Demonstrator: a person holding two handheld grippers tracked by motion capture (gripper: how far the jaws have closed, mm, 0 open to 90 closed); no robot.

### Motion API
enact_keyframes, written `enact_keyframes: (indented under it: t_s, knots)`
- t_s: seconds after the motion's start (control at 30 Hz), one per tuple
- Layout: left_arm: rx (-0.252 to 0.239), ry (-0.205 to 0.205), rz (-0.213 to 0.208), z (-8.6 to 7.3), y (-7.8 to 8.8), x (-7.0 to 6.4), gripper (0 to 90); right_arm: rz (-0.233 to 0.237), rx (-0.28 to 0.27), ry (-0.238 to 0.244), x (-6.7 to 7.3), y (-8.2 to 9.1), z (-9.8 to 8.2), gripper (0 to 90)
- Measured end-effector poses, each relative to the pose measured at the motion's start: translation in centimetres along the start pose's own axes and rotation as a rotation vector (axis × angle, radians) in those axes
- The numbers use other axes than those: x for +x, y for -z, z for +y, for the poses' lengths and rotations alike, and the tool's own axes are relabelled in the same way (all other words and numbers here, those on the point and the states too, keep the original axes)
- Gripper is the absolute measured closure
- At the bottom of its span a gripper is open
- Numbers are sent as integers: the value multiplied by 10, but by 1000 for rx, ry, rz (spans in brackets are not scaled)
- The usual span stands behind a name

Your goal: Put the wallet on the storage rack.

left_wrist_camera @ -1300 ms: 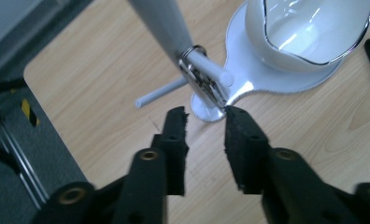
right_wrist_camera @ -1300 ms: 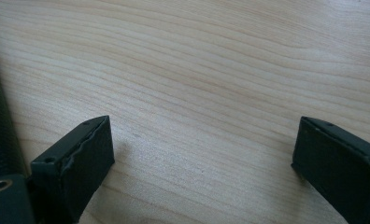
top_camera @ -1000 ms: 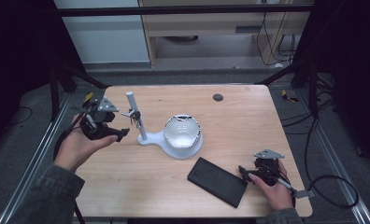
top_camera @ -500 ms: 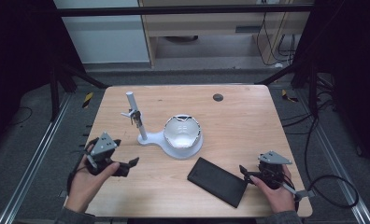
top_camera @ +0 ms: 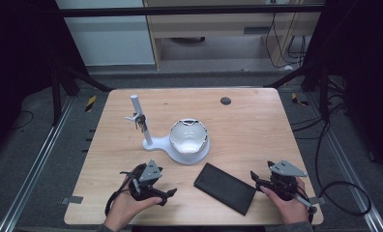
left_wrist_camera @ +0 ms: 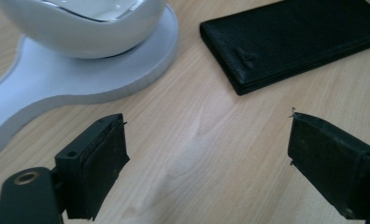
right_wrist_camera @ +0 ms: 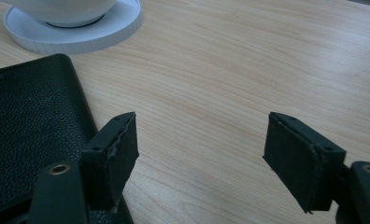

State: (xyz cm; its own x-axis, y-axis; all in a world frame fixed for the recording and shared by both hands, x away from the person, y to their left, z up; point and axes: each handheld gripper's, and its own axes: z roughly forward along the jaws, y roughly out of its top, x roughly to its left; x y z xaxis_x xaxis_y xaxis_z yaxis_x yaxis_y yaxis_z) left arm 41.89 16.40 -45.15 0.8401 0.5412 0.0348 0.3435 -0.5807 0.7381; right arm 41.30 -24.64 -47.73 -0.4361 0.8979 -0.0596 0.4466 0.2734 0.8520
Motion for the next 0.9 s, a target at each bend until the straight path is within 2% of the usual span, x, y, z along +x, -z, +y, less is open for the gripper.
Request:
enact_keyframes:
  t_s: [0.17,0.2,0.3,0.47,0.63,0.7,0.73,0.77,0.9]
  knots:
    - [26,-14,-23,7,-13,-9,187,5,-12,1,-2,-1,3,285]
    - [33,-19,-33,8,-15,-10,253,5,-8,1,-2,-2,3,298]
    - [53,-19,-49,11,-19,-12,295,9,-5,4,-2,-2,3,312]
    - [92,-14,-55,11,-27,-14,451,9,-4,6,-2,-3,2,336]
    - [137,-37,-64,12,-32,-14,601,12,-5,12,-2,-3,2,342]
    - [145,-35,-74,12,-33,-13,671,13,-3,11,-1,-4,3,342]
    - [143,-28,-71,12,-34,-12,742,13,-2,11,-1,-4,3,341]
    - [156,-34,-75,12,-34,-11,742,13,-2,11,-1,-4,3,341]
    - [179,-39,-86,14,-37,-10,854,15,-2,9,-1,-4,3,334]
